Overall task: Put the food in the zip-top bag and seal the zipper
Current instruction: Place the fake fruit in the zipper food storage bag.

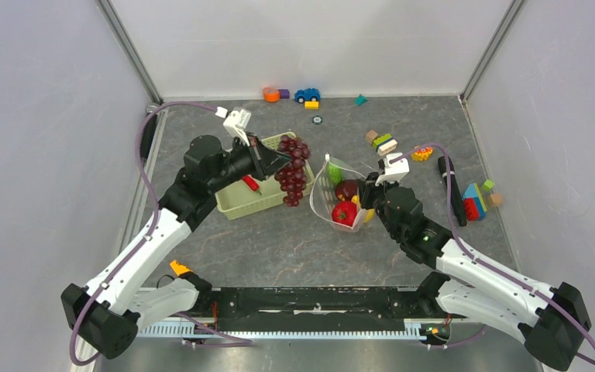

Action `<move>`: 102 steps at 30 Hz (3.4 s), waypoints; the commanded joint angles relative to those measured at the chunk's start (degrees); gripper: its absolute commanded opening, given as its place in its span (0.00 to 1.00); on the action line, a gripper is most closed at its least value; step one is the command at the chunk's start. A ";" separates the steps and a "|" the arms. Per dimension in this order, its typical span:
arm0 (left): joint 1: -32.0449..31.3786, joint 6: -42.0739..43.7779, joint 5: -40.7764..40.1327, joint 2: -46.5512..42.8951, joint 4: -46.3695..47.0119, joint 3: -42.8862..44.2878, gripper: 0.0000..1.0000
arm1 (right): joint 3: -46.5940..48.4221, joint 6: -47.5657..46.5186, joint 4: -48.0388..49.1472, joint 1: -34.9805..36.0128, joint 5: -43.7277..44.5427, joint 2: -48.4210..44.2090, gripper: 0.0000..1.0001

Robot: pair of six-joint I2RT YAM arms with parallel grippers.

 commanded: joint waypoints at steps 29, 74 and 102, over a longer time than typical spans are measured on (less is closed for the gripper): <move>-16.11 5.12 0.08 11.24 13.41 3.65 0.02 | -0.24 0.86 1.23 -0.01 -1.61 -3.17 0.18; -16.84 14.68 9.19 25.32 8.18 5.22 0.03 | -0.83 0.48 2.43 -0.01 -4.81 -4.38 0.18; -19.94 -2.01 -7.40 18.60 6.32 -12.13 0.94 | -0.42 1.24 2.37 0.00 -6.13 -4.02 0.18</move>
